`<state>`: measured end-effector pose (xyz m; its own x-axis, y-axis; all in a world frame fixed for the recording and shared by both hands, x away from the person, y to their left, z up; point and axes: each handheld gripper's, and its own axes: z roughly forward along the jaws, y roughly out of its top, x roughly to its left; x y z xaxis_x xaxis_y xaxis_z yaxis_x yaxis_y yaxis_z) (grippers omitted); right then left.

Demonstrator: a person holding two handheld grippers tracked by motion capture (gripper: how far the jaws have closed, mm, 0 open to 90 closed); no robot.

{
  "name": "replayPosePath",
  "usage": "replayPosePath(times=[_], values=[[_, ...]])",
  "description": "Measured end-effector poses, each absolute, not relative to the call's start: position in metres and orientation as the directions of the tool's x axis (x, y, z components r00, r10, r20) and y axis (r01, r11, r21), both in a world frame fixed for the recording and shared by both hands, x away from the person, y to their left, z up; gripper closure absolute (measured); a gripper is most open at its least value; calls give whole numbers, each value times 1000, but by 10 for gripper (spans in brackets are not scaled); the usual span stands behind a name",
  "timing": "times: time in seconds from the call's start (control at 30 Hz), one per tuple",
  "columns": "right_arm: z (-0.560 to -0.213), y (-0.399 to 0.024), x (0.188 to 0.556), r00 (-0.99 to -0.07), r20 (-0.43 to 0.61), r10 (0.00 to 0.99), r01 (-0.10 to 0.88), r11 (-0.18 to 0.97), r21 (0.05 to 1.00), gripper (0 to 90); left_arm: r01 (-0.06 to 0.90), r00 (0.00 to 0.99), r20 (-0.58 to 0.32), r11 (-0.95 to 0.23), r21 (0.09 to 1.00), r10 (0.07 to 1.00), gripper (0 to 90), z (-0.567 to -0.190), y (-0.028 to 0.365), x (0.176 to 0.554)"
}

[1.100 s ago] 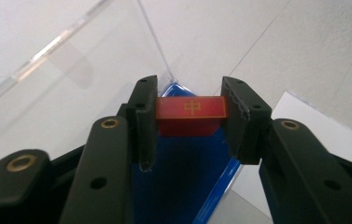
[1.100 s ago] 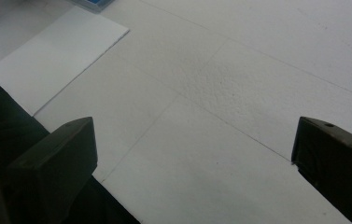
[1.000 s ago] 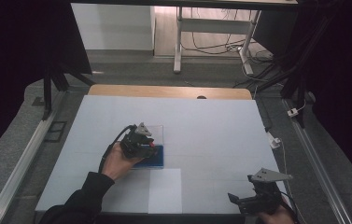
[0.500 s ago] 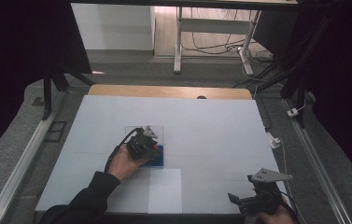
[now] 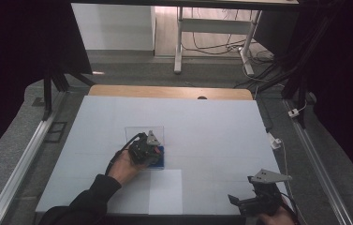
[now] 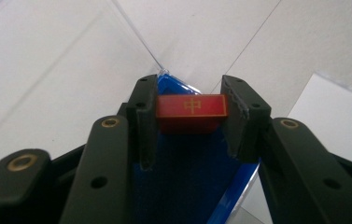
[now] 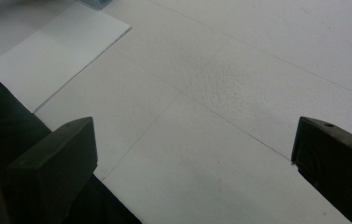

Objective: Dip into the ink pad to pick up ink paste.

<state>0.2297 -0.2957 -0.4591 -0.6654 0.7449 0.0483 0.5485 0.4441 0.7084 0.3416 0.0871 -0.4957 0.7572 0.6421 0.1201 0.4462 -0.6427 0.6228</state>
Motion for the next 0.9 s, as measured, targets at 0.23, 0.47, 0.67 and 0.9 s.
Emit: replayPosePath(times=[0.23,0.47,0.67,0.9], values=[[-459,-295,229,-665,47,745,549,446,707,0,516,750,-21,-564,645,662,587,-498,100,352],[-459,-295,230,-666,45,744,551,450,702,0,519,750,-24,-565,641,661,587,-498,101,353],[-460,-294,230,-671,41,740,548,459,699,1,494,748,39,-595,634,663,588,-497,93,347],[-460,-294,230,-672,41,739,547,459,700,1,531,751,-53,-554,642,658,586,-498,104,355]])
